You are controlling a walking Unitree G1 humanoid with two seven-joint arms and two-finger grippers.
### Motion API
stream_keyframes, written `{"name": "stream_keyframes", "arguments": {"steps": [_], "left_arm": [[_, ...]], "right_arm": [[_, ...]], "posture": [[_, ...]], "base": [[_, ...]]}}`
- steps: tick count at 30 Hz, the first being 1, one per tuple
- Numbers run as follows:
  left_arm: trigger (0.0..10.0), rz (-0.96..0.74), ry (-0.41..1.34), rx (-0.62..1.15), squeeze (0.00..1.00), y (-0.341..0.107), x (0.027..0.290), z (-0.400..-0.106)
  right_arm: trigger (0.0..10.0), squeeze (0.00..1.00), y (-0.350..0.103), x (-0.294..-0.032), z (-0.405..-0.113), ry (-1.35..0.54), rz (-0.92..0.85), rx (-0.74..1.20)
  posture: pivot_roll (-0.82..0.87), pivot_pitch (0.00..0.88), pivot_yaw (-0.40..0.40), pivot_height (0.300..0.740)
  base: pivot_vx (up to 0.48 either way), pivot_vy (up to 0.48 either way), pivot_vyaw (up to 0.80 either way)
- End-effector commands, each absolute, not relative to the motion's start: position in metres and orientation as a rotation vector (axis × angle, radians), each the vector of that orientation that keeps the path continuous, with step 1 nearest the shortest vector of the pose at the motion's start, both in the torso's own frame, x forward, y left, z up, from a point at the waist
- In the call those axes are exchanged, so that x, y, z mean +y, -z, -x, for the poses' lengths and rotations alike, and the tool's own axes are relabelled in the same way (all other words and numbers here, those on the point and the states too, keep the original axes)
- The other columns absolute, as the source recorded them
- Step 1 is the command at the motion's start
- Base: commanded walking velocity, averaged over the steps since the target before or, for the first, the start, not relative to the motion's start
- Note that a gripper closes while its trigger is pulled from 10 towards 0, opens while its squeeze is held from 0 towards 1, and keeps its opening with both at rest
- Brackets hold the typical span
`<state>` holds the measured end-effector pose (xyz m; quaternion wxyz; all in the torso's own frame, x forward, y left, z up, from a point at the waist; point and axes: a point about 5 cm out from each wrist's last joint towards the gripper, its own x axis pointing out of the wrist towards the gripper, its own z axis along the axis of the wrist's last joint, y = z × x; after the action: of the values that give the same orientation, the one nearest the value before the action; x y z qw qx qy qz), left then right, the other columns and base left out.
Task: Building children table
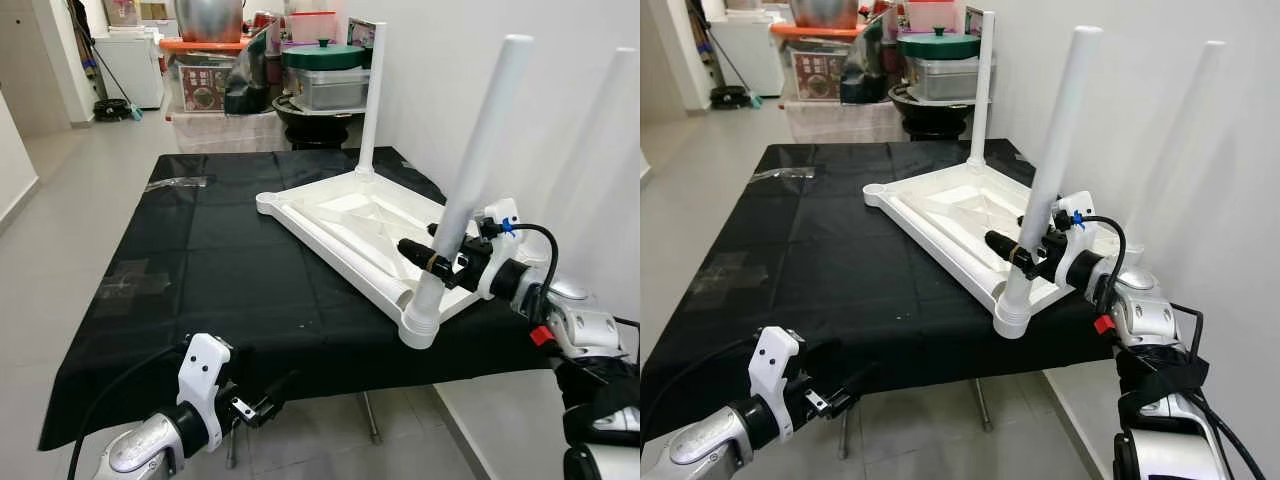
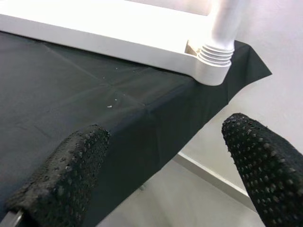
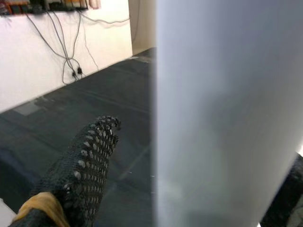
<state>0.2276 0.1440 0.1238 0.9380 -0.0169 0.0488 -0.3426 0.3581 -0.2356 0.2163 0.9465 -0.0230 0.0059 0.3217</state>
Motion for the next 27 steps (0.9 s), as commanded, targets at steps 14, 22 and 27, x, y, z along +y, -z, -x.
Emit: {"name": "stream_keyframes", "arguments": {"steps": [14,22,27], "left_arm": [[10.0,0.032,0.707,0.102,0.0,-0.125,0.144,-0.228],[10.0,0.036,0.705,0.102,0.0,-0.124,0.142,-0.228],[10.0,0.038,0.712,0.103,0.0,-0.124,0.14,-0.228]], "right_arm": [[0.0,0.0,-0.214,-0.239,-0.371,-0.572,0.024,-0.018],[0.0,0.0,-0.199,-0.25,-0.384,0.096,0.083,0.15],[0.0,0.0,-0.193,-0.223,-0.379,0.124,0.058,0.132]], "posture": [[0.08,0.0,-0.058,0.74],[0.07,0.0,-0.05,0.74],[0.07,0.0,-0.046,0.74]], "base": [[0.0,0.0,0.0],[0.0,0.0,0.0],[0.0,0.0,0.0]]}}
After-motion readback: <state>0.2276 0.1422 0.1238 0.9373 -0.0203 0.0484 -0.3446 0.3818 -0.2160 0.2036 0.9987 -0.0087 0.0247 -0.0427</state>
